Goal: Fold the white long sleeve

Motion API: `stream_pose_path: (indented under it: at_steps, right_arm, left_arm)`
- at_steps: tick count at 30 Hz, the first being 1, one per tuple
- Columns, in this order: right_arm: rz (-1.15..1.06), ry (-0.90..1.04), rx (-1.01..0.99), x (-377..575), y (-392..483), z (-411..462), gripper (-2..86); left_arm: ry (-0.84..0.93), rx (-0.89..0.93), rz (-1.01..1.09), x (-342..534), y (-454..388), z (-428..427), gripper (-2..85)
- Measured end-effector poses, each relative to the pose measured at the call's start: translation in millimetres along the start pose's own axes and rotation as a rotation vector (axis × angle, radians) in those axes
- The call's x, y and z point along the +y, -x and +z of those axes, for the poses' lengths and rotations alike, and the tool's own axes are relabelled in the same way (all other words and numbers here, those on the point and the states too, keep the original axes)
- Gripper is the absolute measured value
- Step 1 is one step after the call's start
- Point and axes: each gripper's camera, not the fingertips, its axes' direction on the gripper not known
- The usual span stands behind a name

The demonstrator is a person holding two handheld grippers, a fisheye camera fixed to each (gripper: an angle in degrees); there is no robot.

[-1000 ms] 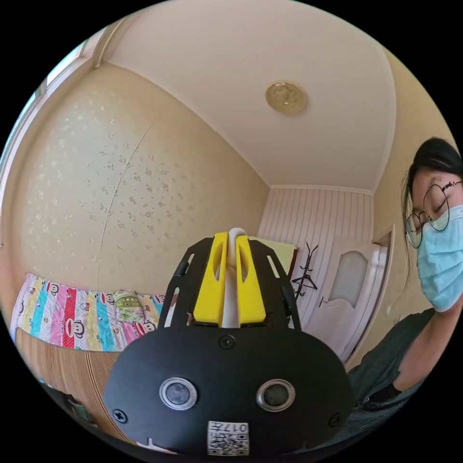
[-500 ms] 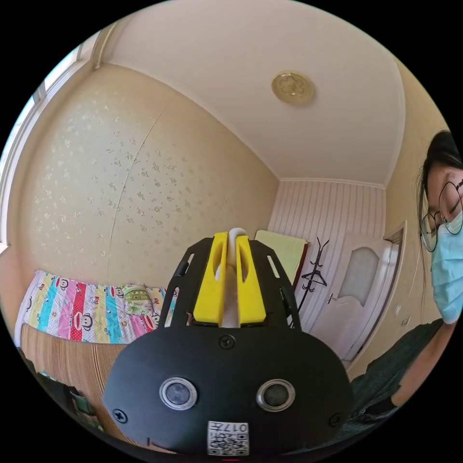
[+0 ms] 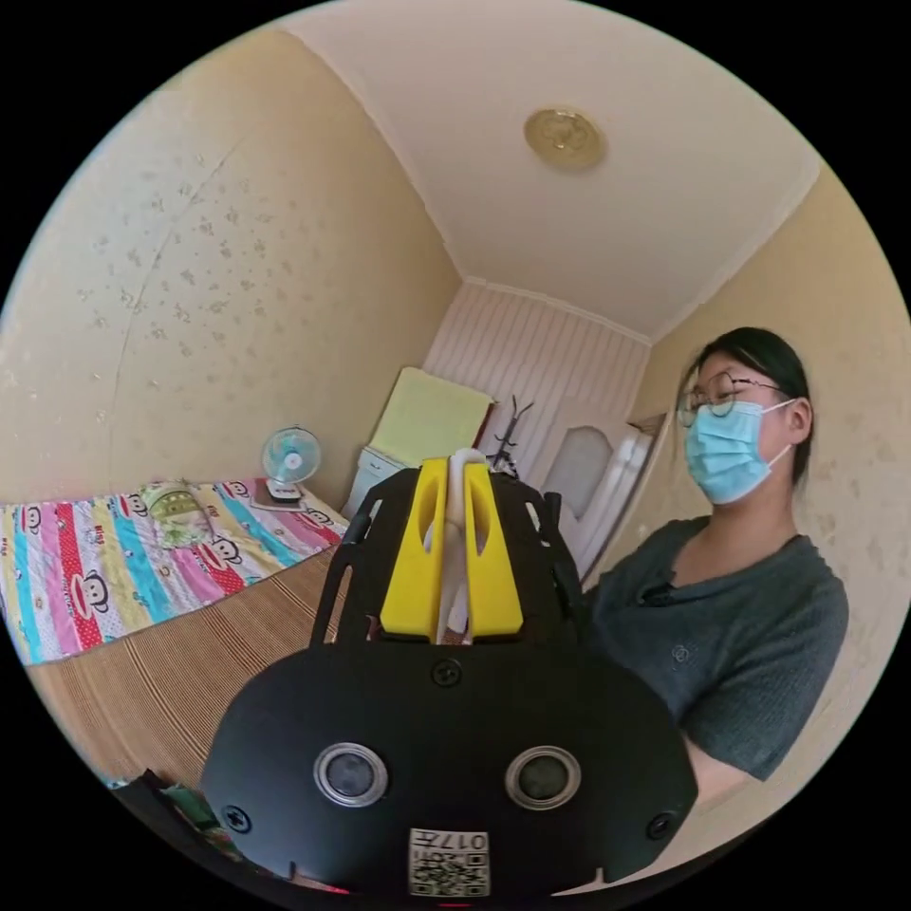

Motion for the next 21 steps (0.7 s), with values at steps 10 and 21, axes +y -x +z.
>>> stream_pose_path:
  at_steps: [10, 21]
  right_arm:
    - [0.028, 0.215, 0.197, -177, -64, 22, 2.9]
    - [0.191, 0.882, 0.354, 69, -355, 316, 1.1]
  left_arm:
    - [0.194, -0.317, 0.048, -100, 55, 17, 2.2]
    - [0.435, -0.900, -0.648, 134, 432, 176, 6.2]
